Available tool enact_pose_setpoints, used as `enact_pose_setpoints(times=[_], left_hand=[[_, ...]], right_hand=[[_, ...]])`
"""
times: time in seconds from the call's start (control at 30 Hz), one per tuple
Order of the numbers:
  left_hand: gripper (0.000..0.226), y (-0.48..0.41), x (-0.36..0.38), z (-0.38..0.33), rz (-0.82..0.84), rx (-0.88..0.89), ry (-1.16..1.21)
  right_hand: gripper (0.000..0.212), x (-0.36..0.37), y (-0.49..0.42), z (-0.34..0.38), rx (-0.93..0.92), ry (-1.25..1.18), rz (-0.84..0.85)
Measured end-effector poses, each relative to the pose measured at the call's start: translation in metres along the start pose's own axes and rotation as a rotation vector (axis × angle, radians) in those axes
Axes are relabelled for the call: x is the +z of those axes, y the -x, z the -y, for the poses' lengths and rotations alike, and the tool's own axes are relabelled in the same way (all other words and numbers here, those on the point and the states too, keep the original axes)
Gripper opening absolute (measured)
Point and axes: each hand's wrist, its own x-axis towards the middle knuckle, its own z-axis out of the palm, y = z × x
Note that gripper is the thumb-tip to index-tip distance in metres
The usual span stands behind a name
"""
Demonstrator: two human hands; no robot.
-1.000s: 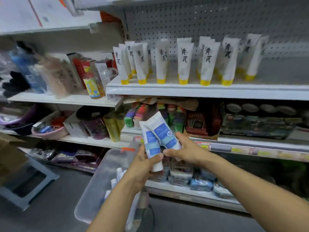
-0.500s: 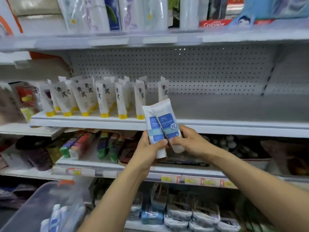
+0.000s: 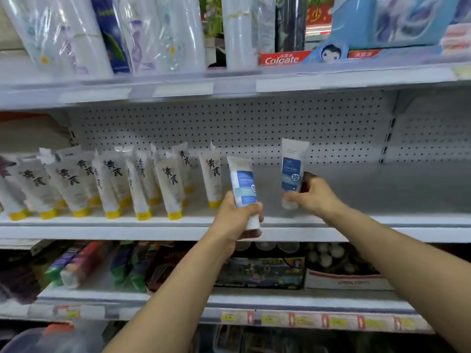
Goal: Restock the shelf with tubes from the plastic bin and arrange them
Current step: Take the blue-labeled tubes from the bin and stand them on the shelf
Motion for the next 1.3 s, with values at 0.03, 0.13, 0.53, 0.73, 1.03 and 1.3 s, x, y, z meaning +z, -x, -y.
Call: enact_pose_setpoints(times=[0.03, 0.13, 0.53, 0.73, 1.03, 1.3], left_hand=[[0.034, -0.008, 0.000, -0.002, 0.005, -0.005, 0.001], [0.031, -0.032, -0.002, -0.006, 0.004, -0.018, -0.012], [0.034, -0.097, -0.002, 0.001, 0.005, 0.026, -0.045], [0.032, -0.112, 0.002, -0.002, 0.002, 0.042, -0.025], [0.017, -0.115, 0.005, -0.006, -0.032, 0.019, 0.036], [0.020, -0.109, 0.036, -0.006, -0.036, 0.148, 0.097]], right_hand=[[0.035, 0.001, -0.012, -0.005, 0.014, 0.049, -0.015], [0.041, 0.006, -0.044, -0.024, 0.066, 0.169, -0.025], [0.044, 0.044, -0.120, -0.036, -0.048, 0.103, -0.004], [0.051, 0.055, -0.144, -0.040, -0.044, 0.096, 0.025], [0.066, 0.050, -0.133, -0.044, 0.002, 0.206, -0.056], [0.032, 0.023, -0.072, -0.002, -0.176, -0.001, 0.199]])
